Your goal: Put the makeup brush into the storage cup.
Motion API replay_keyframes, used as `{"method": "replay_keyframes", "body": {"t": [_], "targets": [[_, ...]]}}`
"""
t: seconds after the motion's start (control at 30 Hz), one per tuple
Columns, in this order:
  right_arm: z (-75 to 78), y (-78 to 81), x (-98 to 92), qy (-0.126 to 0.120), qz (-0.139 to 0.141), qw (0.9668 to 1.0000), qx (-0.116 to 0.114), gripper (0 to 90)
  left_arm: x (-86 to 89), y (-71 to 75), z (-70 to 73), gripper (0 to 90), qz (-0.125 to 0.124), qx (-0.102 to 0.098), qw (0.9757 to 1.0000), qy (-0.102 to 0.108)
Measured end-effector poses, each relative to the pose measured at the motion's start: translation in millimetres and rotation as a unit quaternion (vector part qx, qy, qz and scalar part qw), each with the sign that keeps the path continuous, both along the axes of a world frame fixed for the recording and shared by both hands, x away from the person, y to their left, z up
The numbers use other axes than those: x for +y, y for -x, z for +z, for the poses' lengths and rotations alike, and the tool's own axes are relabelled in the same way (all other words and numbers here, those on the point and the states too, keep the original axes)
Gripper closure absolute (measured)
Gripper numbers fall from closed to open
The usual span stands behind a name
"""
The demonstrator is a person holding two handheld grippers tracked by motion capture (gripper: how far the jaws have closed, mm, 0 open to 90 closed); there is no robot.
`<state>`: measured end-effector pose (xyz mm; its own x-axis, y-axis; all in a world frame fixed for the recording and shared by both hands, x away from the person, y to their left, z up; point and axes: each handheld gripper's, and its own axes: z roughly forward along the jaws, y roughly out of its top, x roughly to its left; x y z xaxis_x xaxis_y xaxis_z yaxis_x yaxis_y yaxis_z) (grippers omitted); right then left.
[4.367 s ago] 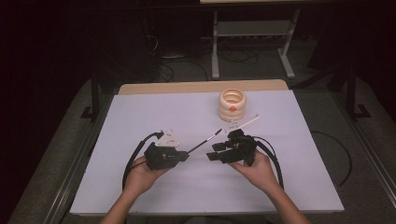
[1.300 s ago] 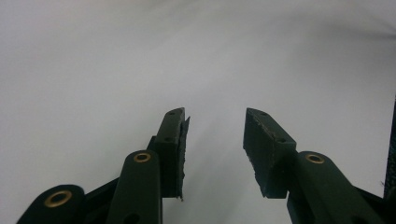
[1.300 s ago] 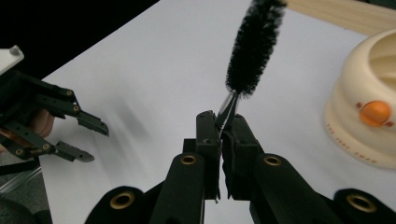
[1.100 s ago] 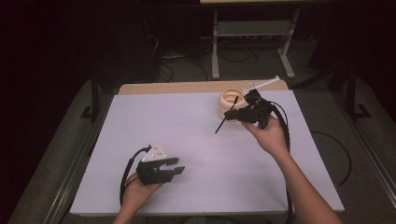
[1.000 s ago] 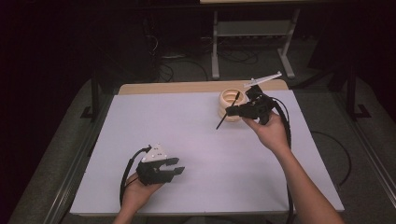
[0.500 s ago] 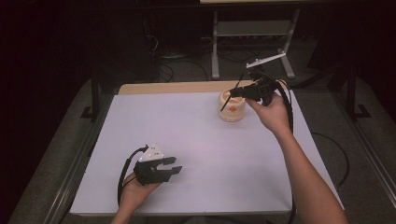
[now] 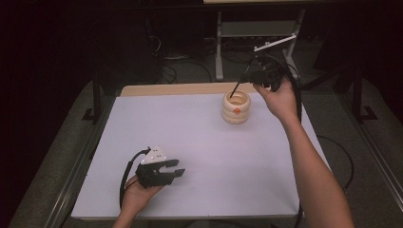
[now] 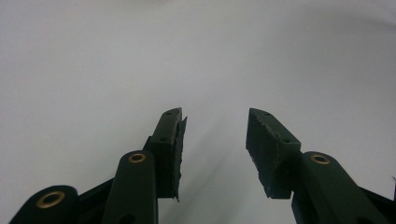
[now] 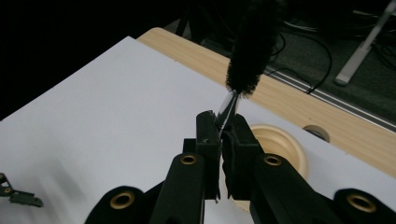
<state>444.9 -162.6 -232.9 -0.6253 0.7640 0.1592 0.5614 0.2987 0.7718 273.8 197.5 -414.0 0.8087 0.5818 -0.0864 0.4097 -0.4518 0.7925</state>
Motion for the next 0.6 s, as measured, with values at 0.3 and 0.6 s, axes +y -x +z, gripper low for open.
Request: {"method": "replay_keyframes", "body": {"t": [0.3, 0.6], "targets": [[2.3, -7.5, -12.9, -0.006, -0.014, 0.9999, 0.003, 84.9, 0.9, -0.3, 0.1, 55.9, 0.001, 0.0, 1.0, 0.001], [-0.1, -12.7, -27.2, -0.012, -0.027, 0.9995, 0.01, 84.9, 3.0, -1.2, 1.2, 55.5, 0.0, -0.003, 1.0, -0.001]]}}
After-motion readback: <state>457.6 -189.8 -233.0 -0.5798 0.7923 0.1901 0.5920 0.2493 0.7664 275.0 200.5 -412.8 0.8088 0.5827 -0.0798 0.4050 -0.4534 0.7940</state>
